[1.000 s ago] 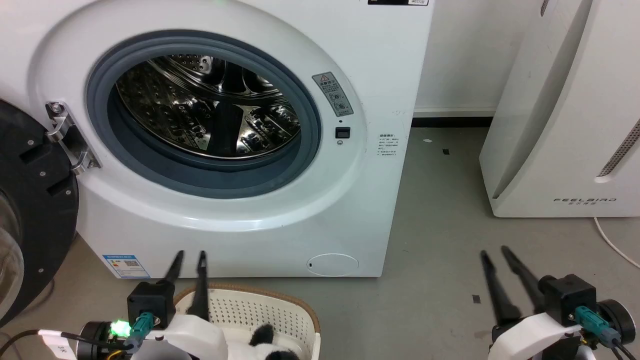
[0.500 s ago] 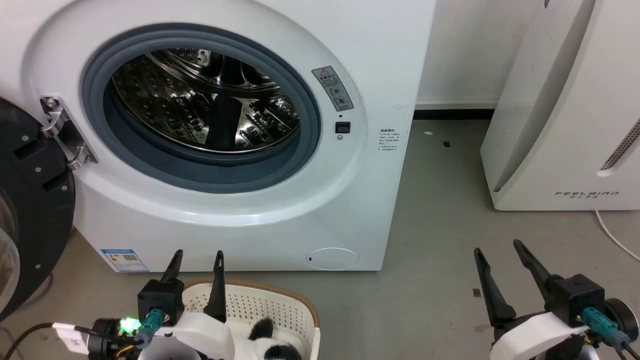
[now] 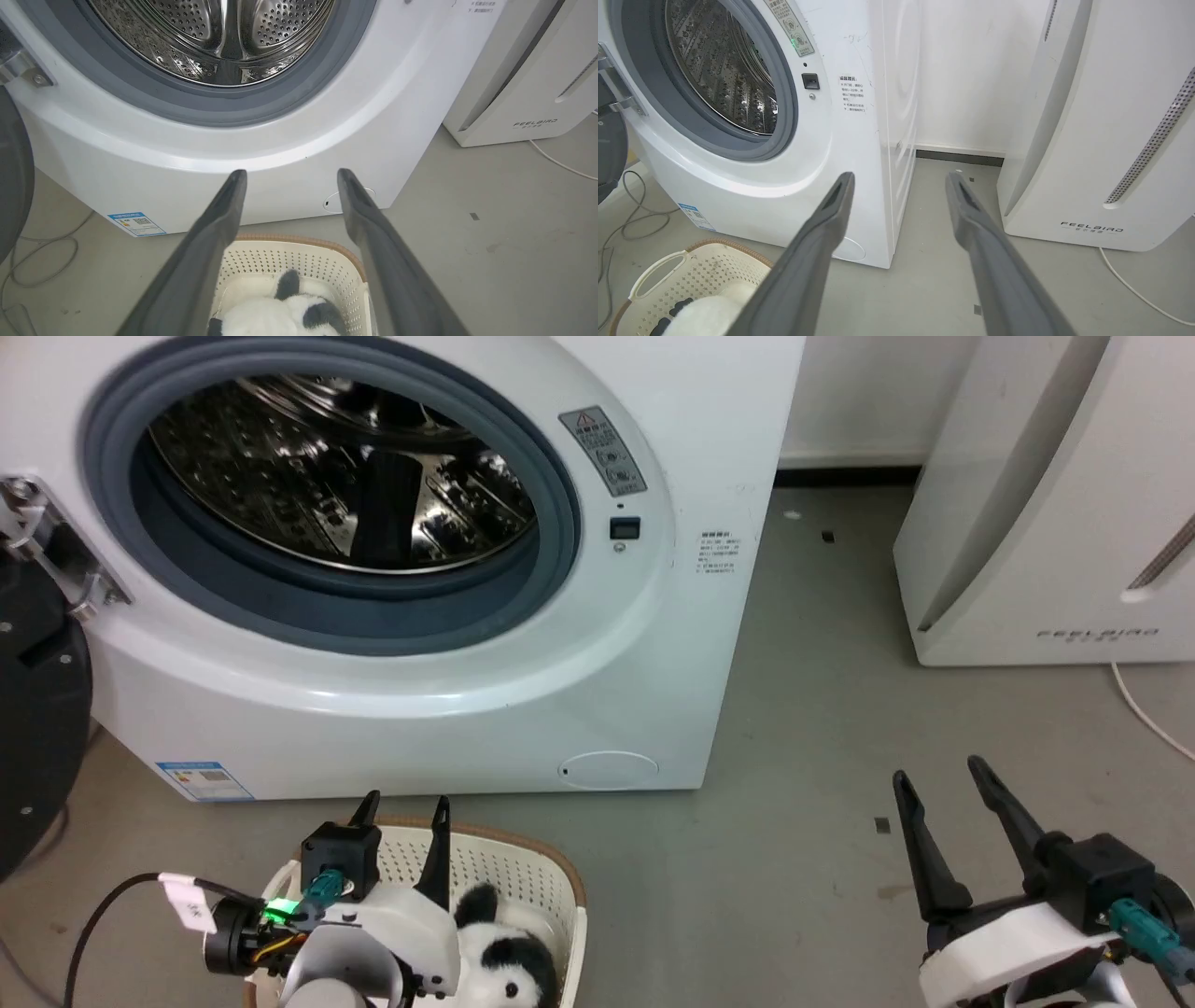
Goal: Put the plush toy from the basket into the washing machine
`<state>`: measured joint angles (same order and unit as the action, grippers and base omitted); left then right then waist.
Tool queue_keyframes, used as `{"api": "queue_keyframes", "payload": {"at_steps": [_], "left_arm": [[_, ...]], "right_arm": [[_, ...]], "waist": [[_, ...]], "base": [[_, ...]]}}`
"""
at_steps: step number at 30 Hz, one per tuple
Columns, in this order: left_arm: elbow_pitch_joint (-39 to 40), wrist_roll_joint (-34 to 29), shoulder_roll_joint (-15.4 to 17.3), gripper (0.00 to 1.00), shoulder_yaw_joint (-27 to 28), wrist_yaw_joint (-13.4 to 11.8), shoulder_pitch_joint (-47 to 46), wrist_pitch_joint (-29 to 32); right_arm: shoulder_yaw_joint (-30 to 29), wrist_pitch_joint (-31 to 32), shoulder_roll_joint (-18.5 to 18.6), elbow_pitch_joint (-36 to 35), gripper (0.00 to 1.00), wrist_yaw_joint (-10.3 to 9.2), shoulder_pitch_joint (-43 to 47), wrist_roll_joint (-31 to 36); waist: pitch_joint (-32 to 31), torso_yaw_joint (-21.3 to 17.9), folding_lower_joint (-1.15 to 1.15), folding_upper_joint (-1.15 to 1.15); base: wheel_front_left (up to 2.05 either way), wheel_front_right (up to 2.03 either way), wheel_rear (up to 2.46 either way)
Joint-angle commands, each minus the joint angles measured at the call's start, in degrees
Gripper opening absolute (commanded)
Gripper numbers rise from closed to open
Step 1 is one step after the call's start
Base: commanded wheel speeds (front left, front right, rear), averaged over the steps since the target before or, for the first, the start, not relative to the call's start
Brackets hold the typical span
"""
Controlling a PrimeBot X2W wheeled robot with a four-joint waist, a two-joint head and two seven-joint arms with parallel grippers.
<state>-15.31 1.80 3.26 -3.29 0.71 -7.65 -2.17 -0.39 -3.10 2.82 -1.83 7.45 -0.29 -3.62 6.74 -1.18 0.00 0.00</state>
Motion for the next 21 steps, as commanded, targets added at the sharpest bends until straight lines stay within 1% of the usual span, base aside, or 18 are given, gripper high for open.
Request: {"api": "queue_keyframes", "payload": {"at_steps": [1, 9, 21], "left_arm": [[-1.52, 0.38, 0.4, 1.0, -0.47, 0.29, -1.55, -0.35], [-7.12, -0.15, 1.26, 1.0, -3.03, 1.17, -5.75, 1.17], [-14.46, -2.12, 4.05, 1.0, -7.72, 1.61, -12.02, 4.9]], "right_arm": [[-0.23, -0.58, 0.01, -0.59, 1.0, 0.01, -1.24, -0.45], [-0.6, -1.53, 0.02, -1.61, 1.0, 0.01, -2.89, -1.34], [-1.25, -2.96, 0.02, -3.48, 1.0, 0.01, -5.08, -2.14]], "waist": [[1.29, -0.32, 0.0, 0.0], [6.94, -0.93, 0.0, 0.0], [15.72, -1.6, 0.0, 0.0]], "base": [[0.0, 0.0, 0.0], [0.0, 0.0, 0.0], [0.0, 0.0, 0.0]]}}
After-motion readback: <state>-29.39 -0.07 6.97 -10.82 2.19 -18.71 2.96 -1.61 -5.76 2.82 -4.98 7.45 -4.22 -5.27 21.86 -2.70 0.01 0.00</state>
